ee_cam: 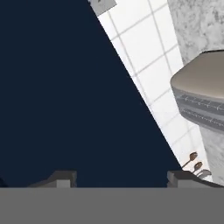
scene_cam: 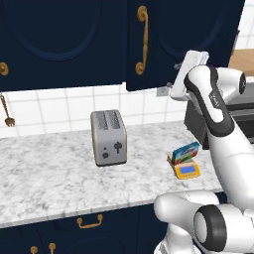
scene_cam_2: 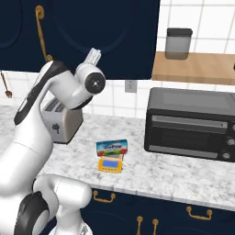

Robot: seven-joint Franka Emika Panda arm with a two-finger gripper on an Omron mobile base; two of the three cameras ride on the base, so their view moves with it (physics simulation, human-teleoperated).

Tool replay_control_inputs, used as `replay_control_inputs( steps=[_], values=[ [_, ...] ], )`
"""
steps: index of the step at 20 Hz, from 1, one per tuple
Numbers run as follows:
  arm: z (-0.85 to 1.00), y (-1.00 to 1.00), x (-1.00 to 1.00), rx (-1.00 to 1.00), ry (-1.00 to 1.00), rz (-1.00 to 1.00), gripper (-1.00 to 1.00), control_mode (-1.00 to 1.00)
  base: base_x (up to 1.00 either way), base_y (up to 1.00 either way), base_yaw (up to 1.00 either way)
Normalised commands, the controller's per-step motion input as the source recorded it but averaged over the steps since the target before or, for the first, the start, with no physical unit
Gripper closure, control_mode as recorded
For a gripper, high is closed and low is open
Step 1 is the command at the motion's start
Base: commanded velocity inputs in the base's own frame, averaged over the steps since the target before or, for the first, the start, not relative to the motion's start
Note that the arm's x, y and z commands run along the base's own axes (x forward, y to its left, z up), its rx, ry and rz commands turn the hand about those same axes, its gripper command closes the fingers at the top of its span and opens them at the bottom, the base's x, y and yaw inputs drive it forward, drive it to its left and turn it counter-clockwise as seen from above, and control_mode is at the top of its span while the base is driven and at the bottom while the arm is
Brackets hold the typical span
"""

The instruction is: Pick the boxed food and place it on the digital scale for weighing, and close the cabinet.

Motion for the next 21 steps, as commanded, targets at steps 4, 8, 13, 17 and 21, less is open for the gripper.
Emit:
replay_control_inputs(
  steps=[4, 8, 13, 17, 21],
  values=[
    [0.00, 0.06, 0.74, -0.02, 0.00, 0.00, -1.00, -1.00, 0.00, 0.00, 0.00],
    [0.00, 0.11, 0.81, -0.04, -0.07, -0.04, -1.00, -1.00, 0.00, 0.00, 0.00],
    [-0.05, 0.29, 0.74, -0.11, -0.25, -0.24, -1.00, -1.00, 0.00, 0.00, 0.00],
    [-0.08, 0.12, 0.45, -0.07, -0.35, -0.26, -1.00, -1.00, 0.00, 0.00, 0.00],
    [0.00, -0.10, 0.20, 0.00, -0.12, -0.20, -1.00, -1.00, 0.00, 0.00, 0.00]
  ],
)
